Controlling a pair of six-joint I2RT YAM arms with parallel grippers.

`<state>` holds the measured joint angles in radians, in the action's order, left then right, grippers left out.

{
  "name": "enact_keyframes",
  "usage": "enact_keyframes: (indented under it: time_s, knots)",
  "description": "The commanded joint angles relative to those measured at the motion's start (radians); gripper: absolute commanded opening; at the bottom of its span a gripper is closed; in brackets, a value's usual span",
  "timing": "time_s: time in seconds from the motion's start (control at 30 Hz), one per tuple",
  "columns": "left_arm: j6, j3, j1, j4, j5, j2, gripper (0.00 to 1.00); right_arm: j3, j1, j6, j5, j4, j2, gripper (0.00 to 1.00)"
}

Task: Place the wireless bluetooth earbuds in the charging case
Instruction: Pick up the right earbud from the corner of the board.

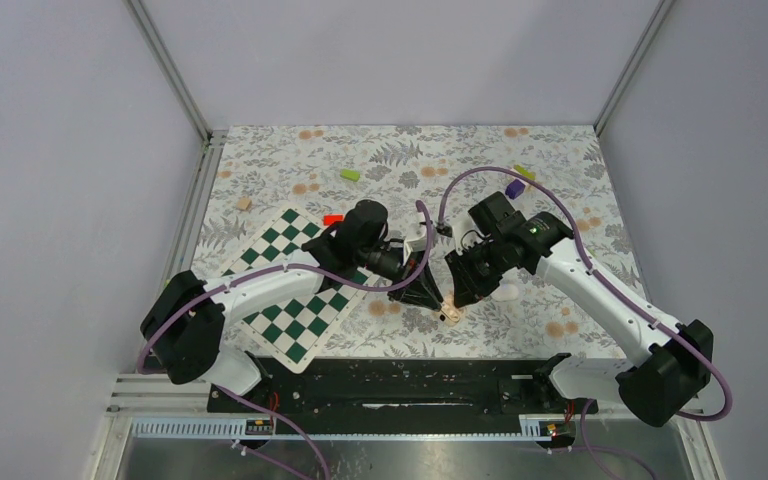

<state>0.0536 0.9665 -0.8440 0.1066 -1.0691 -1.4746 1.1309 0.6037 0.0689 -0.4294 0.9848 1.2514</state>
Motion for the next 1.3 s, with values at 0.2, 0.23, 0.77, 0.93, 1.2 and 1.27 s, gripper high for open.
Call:
enact_keyframes:
  time_s: [0.2, 0.23, 0.77, 0.93, 1.2, 1.27]
  knots:
    - [0.113, -0.005, 0.002, 0.24, -0.061, -0.001, 0.0, 0.033, 0.035, 0.03, 0.018, -0.03, -0.023, 0.0]
    - [0.124, -0.008, 0.003, 0.257, -0.056, -0.001, 0.0, 0.033, 0.037, 0.027, 0.02, -0.03, -0.024, 0.0]
    - [0.183, -0.032, 0.0, 0.363, -0.048, -0.082, 0.0, 0.064, 0.079, 0.011, 0.128, -0.004, -0.037, 0.0]
    - [0.183, -0.037, 0.002, 0.368, -0.035, -0.081, 0.0, 0.082, 0.098, 0.008, 0.202, 0.022, -0.022, 0.0]
    - [0.212, -0.056, 0.001, 0.433, -0.023, -0.091, 0.0, 0.11, 0.103, -0.031, 0.231, 0.024, -0.041, 0.0]
    - [0.239, -0.069, 0.003, 0.477, -0.012, -0.093, 0.0, 0.119, 0.102, -0.043, 0.226, 0.026, -0.043, 0.0]
